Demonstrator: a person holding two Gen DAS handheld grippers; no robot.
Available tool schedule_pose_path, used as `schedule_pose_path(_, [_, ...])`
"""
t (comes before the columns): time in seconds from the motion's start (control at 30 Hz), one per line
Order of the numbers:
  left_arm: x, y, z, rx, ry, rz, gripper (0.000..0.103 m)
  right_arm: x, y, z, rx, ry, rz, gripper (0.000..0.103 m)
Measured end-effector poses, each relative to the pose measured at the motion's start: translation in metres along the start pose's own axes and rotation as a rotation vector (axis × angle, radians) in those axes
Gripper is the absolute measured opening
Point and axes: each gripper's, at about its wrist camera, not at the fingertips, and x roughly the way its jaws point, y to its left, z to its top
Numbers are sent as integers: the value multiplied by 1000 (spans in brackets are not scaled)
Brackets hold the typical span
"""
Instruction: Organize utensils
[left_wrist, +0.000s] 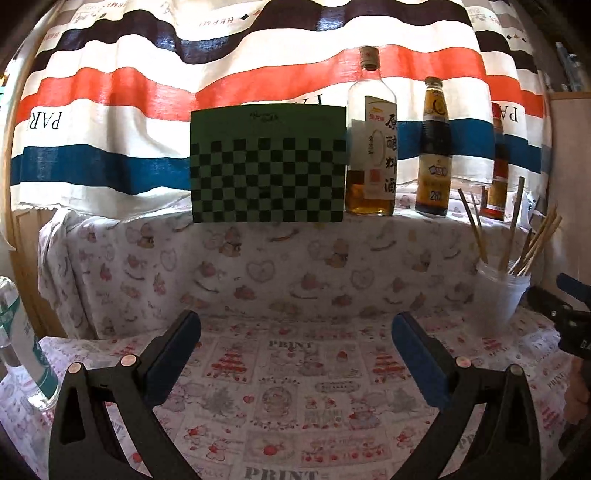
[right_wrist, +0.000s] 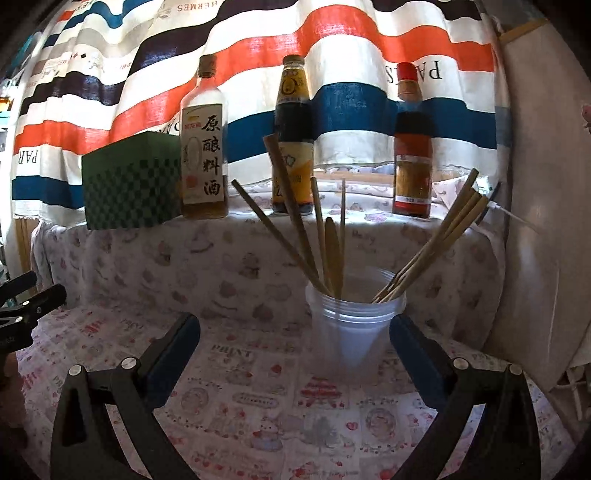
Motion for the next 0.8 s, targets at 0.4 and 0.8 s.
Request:
schedule_pose_path(0.4, [-1, -2, 0, 6, -2, -21, 103, 1, 0, 0, -1, 2, -16, 103])
schedule_pose_path(0.8, [-1, -3, 0, 19, -4, -18, 103, 1, 0, 0, -1, 2, -19, 103])
